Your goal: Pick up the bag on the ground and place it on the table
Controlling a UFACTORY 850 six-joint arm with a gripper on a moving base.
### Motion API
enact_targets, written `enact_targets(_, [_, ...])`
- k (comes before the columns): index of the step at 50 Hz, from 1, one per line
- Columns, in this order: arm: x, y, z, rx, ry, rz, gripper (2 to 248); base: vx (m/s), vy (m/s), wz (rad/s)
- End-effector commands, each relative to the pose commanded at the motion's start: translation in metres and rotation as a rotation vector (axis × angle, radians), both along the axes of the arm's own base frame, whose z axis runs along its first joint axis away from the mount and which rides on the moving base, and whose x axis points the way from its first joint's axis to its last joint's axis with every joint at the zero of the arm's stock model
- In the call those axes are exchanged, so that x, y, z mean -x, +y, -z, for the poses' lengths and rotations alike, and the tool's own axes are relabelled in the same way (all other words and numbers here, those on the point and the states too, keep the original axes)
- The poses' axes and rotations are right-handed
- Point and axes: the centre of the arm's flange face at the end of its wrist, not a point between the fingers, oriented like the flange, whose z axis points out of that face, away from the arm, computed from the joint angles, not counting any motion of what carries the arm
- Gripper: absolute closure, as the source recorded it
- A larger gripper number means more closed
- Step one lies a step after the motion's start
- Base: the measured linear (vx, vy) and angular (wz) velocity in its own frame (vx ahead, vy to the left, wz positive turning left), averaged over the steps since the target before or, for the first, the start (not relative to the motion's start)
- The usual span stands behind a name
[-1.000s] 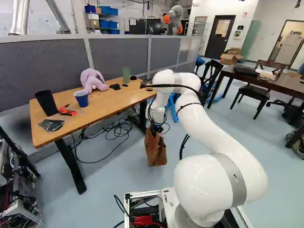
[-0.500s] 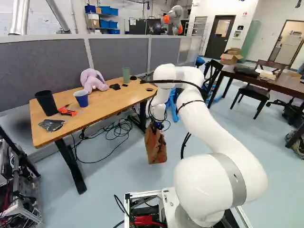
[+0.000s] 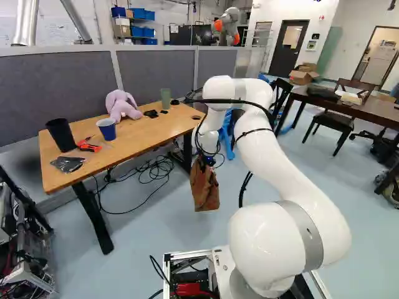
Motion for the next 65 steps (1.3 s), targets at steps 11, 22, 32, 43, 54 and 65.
enact_targets(11, [0.002,0.0,-0.017,0.0,-0.011,0.0,232,0.0,0.0,0.0])
enact_targets(22, [0.005,0.0,-0.033,-0.001,-0.023,0.0,232,0.0,0.0,0.0])
enact_targets(32, [0.007,0.0,-0.048,-0.001,-0.035,0.0,232,0.0,0.0,0.0])
enact_targets(43, [0.01,0.0,-0.064,-0.001,-0.048,0.0,232,0.0,0.0,0.0])
enact_targets(54, [0.013,0.0,-0.081,-0.001,-0.063,0.0,232,0.0,0.0,0.0])
enact_targets(65, [0.017,0.0,-0.097,-0.002,-0.071,0.0,232,0.0,0.0,0.0])
